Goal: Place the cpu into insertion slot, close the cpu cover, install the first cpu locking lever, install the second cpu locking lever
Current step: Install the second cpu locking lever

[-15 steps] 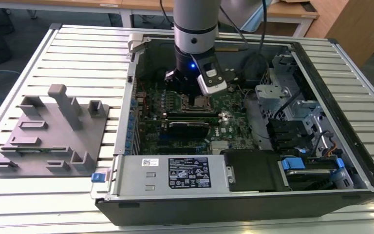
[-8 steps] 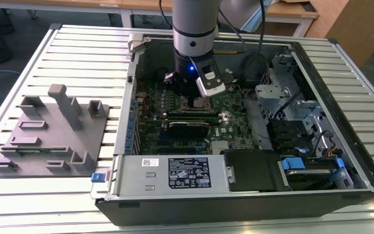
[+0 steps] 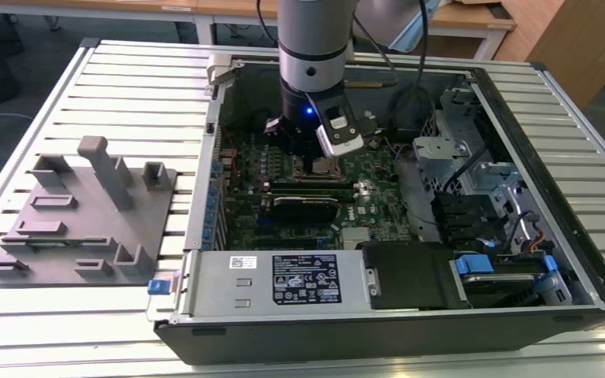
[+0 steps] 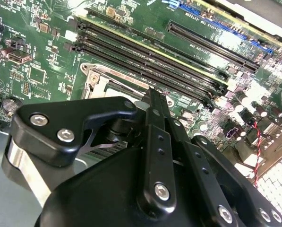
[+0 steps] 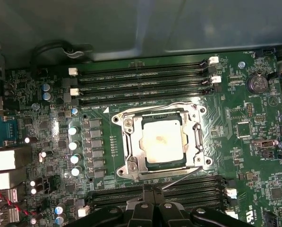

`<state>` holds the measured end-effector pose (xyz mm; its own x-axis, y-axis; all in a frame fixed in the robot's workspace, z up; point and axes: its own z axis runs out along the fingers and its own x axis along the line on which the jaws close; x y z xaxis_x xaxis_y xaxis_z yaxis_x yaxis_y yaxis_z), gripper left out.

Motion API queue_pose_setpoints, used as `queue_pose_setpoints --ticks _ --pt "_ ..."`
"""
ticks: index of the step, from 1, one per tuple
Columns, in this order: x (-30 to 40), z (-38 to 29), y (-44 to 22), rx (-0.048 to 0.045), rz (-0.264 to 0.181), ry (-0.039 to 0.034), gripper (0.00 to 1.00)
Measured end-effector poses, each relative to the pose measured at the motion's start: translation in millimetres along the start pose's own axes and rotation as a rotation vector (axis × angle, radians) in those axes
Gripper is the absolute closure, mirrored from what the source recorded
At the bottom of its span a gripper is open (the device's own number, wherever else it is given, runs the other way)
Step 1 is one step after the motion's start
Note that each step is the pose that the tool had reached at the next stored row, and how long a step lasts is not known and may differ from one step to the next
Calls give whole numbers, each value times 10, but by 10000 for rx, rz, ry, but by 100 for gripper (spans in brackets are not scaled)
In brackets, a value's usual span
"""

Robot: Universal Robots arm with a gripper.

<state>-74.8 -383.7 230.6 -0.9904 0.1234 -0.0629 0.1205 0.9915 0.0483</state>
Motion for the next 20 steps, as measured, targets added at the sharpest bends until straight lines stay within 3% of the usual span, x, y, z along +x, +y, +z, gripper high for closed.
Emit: queue_pose_setpoints --ticks 11,20 --pt "56 9 -8 2 0 1 90" --pt "100 94 -17 2 -1 1 90"
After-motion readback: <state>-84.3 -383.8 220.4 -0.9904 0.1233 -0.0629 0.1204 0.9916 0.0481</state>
